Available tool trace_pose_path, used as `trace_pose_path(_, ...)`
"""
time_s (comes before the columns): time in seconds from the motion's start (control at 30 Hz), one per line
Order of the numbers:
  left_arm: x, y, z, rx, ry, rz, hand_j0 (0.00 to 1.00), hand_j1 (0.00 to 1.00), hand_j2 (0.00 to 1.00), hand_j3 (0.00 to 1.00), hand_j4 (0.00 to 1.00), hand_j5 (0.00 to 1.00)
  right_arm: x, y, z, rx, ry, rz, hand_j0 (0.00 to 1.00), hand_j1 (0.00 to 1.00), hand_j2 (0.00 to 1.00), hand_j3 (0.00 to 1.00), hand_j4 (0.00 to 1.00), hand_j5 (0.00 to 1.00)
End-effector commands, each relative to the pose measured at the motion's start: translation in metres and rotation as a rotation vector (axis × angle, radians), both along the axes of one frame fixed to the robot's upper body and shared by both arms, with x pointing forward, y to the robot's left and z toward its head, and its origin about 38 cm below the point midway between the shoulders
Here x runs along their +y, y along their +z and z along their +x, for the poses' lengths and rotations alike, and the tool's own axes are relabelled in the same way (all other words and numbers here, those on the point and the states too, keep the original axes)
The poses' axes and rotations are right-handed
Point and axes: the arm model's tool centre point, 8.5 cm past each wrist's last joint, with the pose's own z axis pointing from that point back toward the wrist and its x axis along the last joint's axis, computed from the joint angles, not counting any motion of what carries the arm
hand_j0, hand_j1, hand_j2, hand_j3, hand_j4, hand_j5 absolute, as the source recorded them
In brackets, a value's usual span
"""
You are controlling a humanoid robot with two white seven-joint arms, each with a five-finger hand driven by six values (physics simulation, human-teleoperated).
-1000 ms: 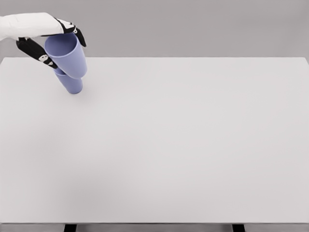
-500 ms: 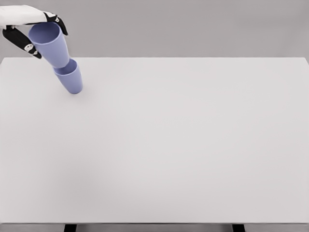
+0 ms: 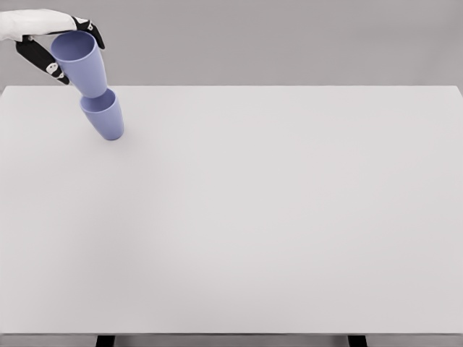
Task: Place the right cup on the left cup with left arm
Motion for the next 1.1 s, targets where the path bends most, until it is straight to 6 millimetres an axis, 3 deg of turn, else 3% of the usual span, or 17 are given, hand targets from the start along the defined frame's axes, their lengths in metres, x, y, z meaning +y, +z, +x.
trace_pose_path(0.0,0.000,0.000,0.002,-0.001,0.008,-0.010,0.47,0.47,0.47,0.47,0.47,0.47,0.000,0.000,0.000,0.000,0.001,0.001,1.00,1.00,1.00,1.00,1.00,1.00)
trace_pose_path(0.73,-0.001,-0.013,0.000,0.017,0.007,-0.020,0.47,0.47,0.47,0.47,0.47,0.47,0.000,0.000,0.000,0.000,0.001,-0.001,1.00,1.00,1.00,1.00,1.00,1.00)
trace_pose_path(1.07,-0.001,-0.011,0.000,0.011,0.006,-0.023,0.65,0.65,0.65,0.65,0.65,0.65,0.000,0.000,0.000,0.000,0.001,0.001,1.00,1.00,1.00,1.00,1.00,1.00)
